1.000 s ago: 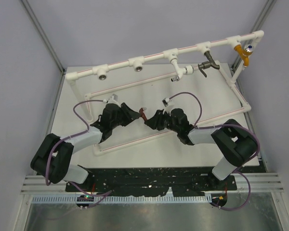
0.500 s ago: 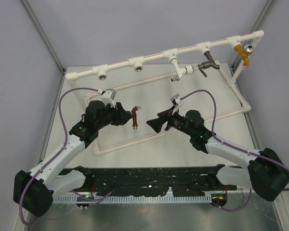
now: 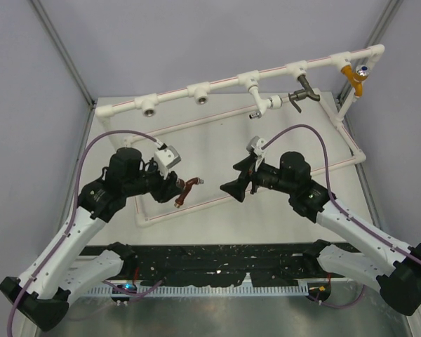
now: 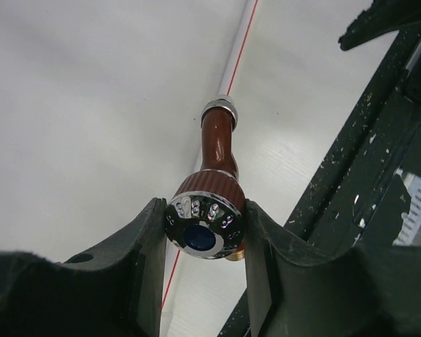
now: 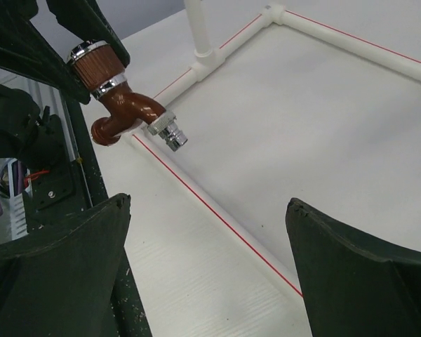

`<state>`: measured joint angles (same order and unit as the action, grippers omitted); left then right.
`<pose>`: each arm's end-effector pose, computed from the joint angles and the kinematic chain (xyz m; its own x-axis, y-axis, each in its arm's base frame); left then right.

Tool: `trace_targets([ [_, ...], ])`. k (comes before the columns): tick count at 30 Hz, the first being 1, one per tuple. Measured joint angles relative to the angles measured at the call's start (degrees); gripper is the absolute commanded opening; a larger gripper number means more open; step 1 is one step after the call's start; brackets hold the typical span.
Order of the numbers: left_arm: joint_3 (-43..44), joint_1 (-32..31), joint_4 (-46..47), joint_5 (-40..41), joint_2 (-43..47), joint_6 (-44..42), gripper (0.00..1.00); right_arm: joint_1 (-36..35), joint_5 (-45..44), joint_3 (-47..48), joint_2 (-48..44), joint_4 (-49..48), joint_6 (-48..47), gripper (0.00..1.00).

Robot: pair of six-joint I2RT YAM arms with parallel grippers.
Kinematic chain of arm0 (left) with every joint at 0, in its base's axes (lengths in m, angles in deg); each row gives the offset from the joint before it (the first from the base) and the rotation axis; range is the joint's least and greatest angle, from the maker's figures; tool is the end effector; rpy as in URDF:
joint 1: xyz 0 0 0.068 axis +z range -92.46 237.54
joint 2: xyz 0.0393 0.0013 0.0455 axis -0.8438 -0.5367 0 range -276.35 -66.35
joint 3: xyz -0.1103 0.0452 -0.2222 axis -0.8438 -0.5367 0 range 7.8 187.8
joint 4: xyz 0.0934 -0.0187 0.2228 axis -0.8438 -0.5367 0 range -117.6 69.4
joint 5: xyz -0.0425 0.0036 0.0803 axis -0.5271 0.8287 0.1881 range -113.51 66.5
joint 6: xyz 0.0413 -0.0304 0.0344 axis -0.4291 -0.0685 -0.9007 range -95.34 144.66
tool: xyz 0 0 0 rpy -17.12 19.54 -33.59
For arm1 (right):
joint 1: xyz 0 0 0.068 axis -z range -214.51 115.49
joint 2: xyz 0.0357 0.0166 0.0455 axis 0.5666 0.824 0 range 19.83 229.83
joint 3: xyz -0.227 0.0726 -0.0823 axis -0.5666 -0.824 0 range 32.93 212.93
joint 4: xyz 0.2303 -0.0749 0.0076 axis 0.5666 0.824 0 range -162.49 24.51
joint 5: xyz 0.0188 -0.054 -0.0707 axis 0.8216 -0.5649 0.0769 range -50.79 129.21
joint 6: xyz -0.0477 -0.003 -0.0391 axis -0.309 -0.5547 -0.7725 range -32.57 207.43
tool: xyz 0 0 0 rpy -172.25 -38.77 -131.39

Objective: Install the water faucets

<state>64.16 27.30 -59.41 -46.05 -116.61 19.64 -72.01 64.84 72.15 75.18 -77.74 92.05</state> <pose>0.1466 -0.1064 0.3204 -0.3999 0.3267 -0.8563 0.7819 0.6091 -0.1328 0.1689 0.1550 0.2865 -0.2207 -0.0776 -0.9723 -0.8709 0.4644 0.1606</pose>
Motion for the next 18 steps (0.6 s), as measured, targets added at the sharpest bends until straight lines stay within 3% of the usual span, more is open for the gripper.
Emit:
trace_targets([
  [8, 0.33, -2.38, -1.84, -7.3, 3.87, -10.36, 0.0, 0.0, 8.26, 2.19, 0.0, -1.05, -2.14, 0.95],
  [13, 3.06, -3.13, -2.4, -10.64, 2.54, -14.91, 0.0, -0.68, 12.74, 12.13, 4.28, 7.67, -9.4, 0.96],
  [18, 6.47, -5.27, -3.41, -12.24, 0.26, -18.75, 0.0, -5.97, 13.81, 19.08, 6.47, 15.69, -17.31, 1.0],
])
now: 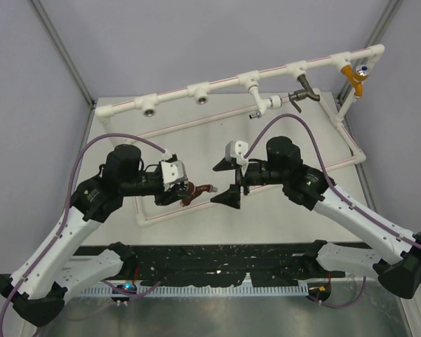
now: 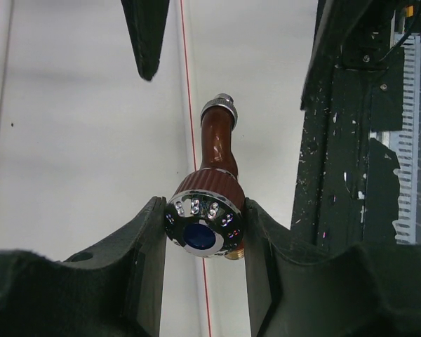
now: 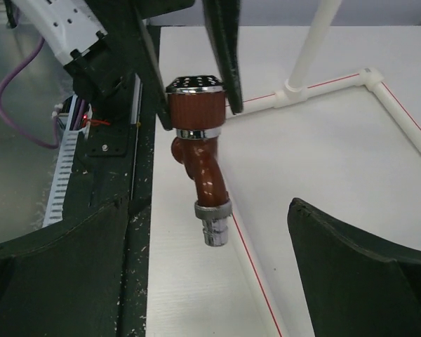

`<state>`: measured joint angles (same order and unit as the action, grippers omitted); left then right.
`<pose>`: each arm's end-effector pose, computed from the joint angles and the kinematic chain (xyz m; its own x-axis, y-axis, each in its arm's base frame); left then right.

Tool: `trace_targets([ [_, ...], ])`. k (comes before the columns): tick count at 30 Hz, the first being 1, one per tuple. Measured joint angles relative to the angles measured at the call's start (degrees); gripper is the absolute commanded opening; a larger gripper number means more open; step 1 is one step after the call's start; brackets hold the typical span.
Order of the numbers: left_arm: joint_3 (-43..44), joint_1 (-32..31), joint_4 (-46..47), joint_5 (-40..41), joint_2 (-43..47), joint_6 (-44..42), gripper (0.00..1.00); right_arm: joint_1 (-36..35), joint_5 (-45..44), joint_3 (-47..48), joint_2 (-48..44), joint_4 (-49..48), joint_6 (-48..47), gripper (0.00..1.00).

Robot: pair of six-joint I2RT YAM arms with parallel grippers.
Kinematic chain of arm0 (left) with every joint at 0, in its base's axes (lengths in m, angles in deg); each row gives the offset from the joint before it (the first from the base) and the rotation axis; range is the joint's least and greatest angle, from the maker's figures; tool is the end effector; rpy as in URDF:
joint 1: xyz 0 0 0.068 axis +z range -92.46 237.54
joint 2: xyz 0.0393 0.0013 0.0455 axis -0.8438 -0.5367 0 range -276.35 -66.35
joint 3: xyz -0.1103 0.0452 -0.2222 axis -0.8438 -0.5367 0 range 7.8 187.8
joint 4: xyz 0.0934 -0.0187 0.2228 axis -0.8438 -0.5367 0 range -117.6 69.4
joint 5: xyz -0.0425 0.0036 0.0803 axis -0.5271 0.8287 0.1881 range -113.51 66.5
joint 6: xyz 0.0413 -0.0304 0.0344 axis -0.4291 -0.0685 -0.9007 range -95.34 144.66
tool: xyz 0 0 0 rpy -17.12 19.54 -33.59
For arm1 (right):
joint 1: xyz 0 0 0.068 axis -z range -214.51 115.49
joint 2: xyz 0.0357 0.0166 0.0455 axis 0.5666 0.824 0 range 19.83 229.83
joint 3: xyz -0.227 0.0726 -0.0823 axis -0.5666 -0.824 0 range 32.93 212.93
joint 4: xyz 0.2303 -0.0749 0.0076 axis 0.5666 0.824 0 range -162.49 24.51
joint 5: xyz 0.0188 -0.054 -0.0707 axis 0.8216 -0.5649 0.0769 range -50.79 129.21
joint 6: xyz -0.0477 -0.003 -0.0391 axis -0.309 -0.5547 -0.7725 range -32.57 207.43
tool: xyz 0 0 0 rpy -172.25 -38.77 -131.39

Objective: Install the water faucets

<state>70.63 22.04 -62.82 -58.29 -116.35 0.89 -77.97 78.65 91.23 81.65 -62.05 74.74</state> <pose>0.1208 -0.1190 0.3526 -0.0102 0.4140 -0.9102 0.9679 0.2328 0.0950 0.1538 0.1865 0.3469 0.0441 -0.1918 -0.9804 -0.9933 0.0967 -0.0636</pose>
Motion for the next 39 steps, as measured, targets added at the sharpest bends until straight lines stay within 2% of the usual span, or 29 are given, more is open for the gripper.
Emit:
trace_targets([
  [7, 3.78, -2.34, -1.33, -0.33, -2.23, -2.4, 0.0, -7.82, -2.71, 3.13, 3.56, 5.9, -5.97, 0.87],
  [17, 4.55, -5.14, -2.32, -0.37, -2.82, -3.52, 0.0, -10.49, -6.1, 5.49, 8.74, 7.63, -6.86, 0.7],
  [35, 4.55, -5.38, -0.87, -1.22, -1.64, -2.29, 0.0, -10.97, -5.75, 5.53, 9.2, 3.32, -3.69, 0.64],
  [39, 4.55, -5.44, -0.87, -1.38, -1.64, -2.19, 0.0, -10.97, -5.33, 5.53, 9.2, 2.89, -3.41, 0.57],
])
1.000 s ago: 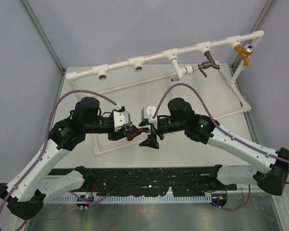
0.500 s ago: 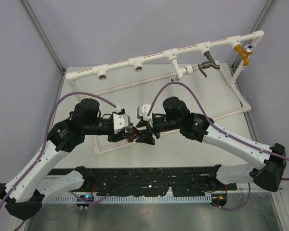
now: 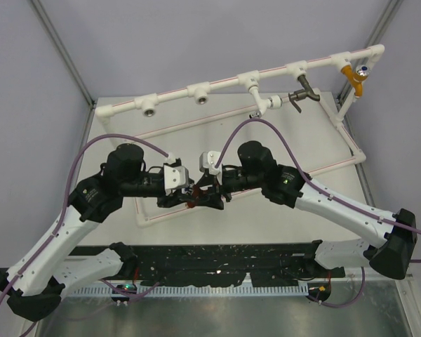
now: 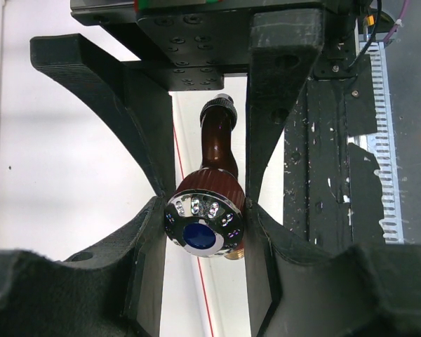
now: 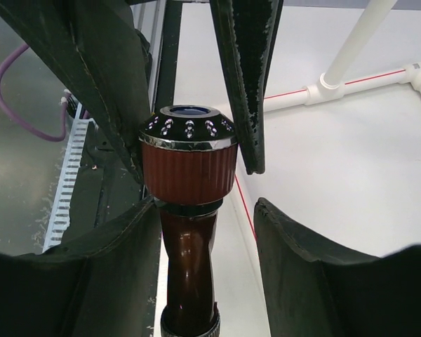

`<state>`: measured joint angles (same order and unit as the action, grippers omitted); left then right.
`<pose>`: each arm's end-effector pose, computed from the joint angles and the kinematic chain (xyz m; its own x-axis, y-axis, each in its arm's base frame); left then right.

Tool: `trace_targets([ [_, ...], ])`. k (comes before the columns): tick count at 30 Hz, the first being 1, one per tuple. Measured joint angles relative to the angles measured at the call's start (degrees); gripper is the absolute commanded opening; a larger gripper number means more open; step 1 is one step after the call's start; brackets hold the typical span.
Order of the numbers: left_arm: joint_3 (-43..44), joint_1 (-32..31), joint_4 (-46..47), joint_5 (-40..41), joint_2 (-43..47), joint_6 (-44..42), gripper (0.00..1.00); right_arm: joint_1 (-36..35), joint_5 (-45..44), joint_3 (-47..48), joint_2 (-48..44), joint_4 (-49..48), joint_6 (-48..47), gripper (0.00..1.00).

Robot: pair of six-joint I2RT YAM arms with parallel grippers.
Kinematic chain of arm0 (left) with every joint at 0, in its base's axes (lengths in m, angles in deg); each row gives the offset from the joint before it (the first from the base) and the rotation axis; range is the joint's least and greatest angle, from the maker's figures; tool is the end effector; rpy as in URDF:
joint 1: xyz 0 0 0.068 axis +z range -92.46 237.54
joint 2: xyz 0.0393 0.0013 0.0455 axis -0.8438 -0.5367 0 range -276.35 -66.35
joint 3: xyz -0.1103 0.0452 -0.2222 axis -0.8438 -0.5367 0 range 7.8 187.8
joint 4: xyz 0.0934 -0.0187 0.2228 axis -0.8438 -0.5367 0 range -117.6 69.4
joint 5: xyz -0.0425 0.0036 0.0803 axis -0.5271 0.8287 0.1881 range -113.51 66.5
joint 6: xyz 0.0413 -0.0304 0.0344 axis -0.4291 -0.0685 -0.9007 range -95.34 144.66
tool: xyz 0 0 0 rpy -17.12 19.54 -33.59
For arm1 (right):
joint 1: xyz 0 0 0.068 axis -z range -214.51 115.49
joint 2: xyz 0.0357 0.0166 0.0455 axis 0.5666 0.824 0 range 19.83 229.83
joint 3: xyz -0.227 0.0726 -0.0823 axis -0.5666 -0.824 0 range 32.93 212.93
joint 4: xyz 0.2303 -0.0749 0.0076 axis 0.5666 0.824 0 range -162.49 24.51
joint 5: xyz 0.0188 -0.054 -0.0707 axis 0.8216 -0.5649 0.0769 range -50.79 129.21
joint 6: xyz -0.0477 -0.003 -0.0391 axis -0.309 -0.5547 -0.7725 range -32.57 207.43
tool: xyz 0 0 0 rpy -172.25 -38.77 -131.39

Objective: Install the water faucets

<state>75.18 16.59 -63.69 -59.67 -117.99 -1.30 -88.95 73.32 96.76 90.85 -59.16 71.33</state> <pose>0.1090 -0.1312 0.3711 0.0930 0.3873 -0.9173 0.9836 0.1075 0.1451 0.1397 0.2404 0.3349 0.0755 -0.2890 -0.9544 -0.9971 -0.0269 -0.0708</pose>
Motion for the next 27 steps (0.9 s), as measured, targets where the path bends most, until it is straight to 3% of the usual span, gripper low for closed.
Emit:
trace_targets([
  [4, 0.0, -0.24, 0.0, -0.04, 0.0, 0.0, 0.0, -0.09, 0.17, -0.02, 0.0, -0.04, 0.22, 0.49],
  [10, 0.0, -0.26, 0.09, 0.39, 0.07, 0.04, 0.01, -0.26, 0.92, -0.92, 0.02, -0.9, 0.55, 0.2],
  [13, 0.0, -0.28, 0.04, 0.92, 0.28, 0.26, 0.2, -0.26, 0.79, -1.14, 0.0, -1.49, 0.61, 0.05],
  [16, -0.52, -0.31, 0.81, 2.08, 1.25, 0.96, 0.57, -0.28, 0.0, -1.53, -0.2, -2.71, 0.57, 0.05],
  [18, -2.03, -0.37, 2.91, 3.58, 2.78, 2.05, 0.7, -0.57, -1.14, -2.12, -0.7, -3.82, 0.57, 0.05],
  [21, -3.45, -0.5, 5.2, 7.41, 5.92, 4.0, 0.77, -0.59, -4.44, -4.24, -2.36, -4.04, 0.63, 0.05],
  [27, -4.28, 2.56, 10.36, 17.16, 12.09, 8.28, 0.82, -0.44, -12.52, -11.28, -7.8, -8.87, 0.52, 0.05],
])
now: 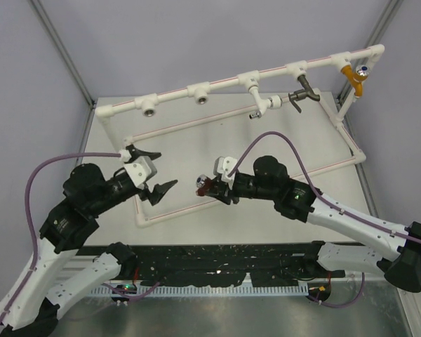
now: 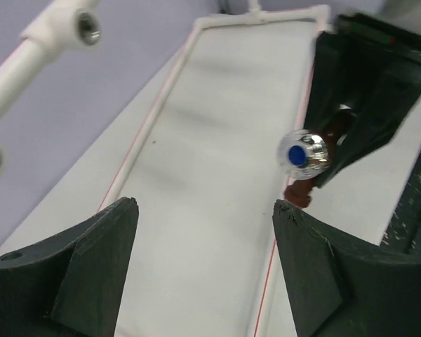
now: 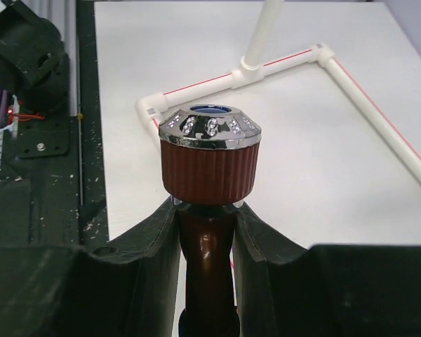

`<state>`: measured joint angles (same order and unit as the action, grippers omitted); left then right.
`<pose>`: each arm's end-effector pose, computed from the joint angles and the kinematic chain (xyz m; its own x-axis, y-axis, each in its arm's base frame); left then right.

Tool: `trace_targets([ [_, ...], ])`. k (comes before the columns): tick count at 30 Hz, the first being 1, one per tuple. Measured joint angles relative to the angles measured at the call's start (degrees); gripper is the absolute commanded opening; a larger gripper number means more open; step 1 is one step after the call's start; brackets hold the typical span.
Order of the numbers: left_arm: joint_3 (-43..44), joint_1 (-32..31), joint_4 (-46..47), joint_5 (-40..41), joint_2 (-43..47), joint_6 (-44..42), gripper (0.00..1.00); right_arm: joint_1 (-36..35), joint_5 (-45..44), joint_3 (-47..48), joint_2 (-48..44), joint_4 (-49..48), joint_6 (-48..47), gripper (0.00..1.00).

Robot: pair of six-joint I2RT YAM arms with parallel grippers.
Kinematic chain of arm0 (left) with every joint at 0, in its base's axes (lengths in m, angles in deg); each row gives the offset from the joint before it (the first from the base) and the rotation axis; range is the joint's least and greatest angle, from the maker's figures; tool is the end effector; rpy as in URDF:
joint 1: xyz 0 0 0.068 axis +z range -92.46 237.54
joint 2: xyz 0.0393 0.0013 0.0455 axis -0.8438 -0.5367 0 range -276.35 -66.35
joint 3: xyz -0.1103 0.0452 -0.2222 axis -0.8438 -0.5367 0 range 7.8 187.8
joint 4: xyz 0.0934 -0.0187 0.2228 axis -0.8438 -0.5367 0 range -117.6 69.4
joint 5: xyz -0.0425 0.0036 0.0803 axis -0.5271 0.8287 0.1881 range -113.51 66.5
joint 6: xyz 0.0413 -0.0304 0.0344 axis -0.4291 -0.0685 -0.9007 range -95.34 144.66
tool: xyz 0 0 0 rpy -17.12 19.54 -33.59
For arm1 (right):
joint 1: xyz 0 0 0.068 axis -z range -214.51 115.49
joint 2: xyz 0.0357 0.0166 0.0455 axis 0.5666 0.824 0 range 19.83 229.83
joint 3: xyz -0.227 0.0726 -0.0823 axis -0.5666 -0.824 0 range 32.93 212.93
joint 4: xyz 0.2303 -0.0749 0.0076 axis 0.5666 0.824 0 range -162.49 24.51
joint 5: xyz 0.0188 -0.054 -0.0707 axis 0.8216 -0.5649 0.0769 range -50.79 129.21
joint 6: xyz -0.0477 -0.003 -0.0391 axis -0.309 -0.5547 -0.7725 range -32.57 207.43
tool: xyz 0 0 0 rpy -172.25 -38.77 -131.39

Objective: Install the water faucets

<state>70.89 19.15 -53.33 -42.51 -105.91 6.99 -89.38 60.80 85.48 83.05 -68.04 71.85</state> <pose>0.0934 -0.0936 0.3938 0.1354 0.2589 -0.9564 0.8376 0.4857 0.2501 0.1331 0.2190 0.3169 0.1145 -0.2711 -0.9557 -0.9698 0.1783 -0.1667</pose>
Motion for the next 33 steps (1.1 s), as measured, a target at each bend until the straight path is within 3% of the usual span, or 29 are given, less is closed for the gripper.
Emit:
trace_targets([
  [6, -4.76, 11.89, 5.38, 12.0, 3.96, 8.07, 0.91, 0.0, -8.76, -5.6, -6.05, -7.17, -1.27, 0.05],
  [11, -12.04, 22.14, 9.03, 24.55, 5.25, 16.09, 0.93, 0.02, -16.76, -7.89, -8.83, -12.98, -3.43, 0.05],
  [17, -21.05, 27.96, 20.65, 38.16, 4.02, 20.35, 0.95, 0.02, -23.63, -11.26, -9.94, -21.31, -5.95, 0.05],
  [25, -25.51, 31.3, 42.95, 43.58, -8.68, 20.39, 0.9, 0.02, -27.04, -13.99, -11.93, -26.86, -8.57, 0.05],
  [28, -25.51, 31.34, 48.52, 43.6, -12.04, 20.13, 0.8, 0.02, -27.41, -14.36, -13.44, -27.39, -8.98, 0.05],
  [30, -25.51, 31.39, 51.95, 43.43, -13.51, 19.69, 0.63, 0.02, -27.56, -14.56, -14.49, -27.63, -9.29, 0.05],
  [33, -25.51, 31.39, 55.01, 42.77, -14.03, 18.36, 0.29, 0.02, -27.78, -14.84, -15.58, -28.17, -9.68, 0.05],
])
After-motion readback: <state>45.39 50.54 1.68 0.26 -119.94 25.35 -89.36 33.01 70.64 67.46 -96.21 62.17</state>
